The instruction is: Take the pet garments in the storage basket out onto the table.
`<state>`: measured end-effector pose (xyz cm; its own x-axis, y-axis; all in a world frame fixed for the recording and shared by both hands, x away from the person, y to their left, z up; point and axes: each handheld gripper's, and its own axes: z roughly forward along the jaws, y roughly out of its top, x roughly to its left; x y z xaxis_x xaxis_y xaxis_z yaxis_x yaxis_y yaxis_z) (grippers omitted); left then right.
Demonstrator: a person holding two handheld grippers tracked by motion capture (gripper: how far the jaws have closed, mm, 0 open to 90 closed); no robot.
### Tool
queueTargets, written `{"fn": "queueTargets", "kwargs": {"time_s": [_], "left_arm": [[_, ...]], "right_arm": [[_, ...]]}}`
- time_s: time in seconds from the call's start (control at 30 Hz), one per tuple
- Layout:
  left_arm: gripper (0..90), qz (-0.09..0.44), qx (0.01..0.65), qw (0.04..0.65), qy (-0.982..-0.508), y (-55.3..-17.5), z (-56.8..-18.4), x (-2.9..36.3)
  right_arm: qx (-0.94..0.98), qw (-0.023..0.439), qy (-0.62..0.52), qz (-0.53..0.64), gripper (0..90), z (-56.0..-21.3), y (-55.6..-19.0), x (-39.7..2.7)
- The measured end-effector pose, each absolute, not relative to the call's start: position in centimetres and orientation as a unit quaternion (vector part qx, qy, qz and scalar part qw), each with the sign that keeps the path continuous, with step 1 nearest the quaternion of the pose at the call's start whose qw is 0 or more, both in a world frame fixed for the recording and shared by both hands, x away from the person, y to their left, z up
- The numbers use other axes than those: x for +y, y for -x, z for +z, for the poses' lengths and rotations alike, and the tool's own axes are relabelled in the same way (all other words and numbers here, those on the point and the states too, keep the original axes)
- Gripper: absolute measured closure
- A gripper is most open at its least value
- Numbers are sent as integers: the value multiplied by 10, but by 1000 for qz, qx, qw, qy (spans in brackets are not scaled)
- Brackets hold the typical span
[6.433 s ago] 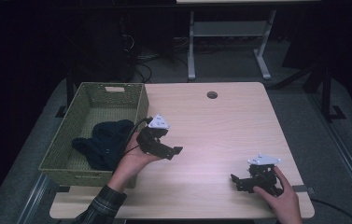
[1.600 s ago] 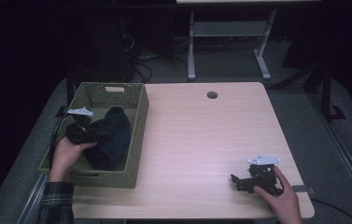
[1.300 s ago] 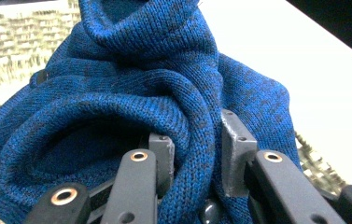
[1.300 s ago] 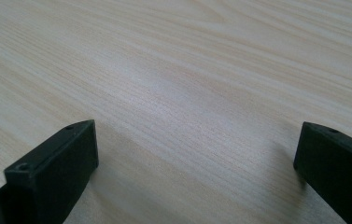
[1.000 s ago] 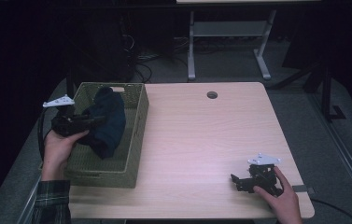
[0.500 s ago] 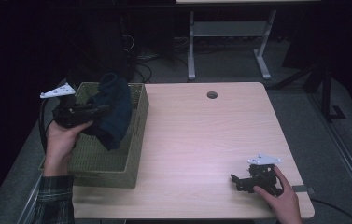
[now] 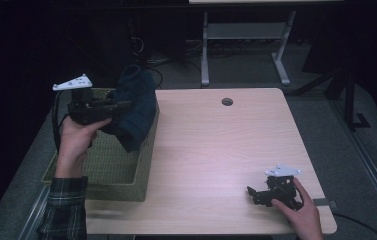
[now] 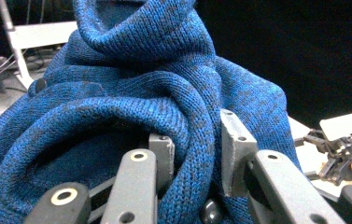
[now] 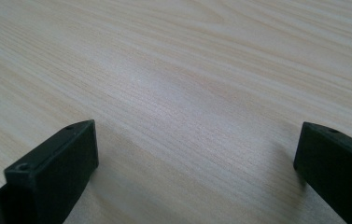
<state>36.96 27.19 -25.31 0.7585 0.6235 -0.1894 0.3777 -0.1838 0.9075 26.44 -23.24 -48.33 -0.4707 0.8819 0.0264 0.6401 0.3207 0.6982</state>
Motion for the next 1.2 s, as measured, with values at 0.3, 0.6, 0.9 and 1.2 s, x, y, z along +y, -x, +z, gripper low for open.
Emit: {"fn": "queueTargets", "kwargs": {"time_s": [0.3,0.6,0.9,1.2], "left_arm": [[701,100,301,545,-776,-378,-249,232],[700,82,272,541,-792,-388,-255,186],[701,62,255,529,-807,-397,-267,142],[700,54,242,512,-823,-406,-283,103]], "right_arm": [[792,183,-481,330,0,-483,-264,-232],[791,181,-483,329,0,-483,-264,-232],[791,182,-483,329,0,-483,-264,-232],[791,183,-481,330,0,-483,-264,-232]]}}
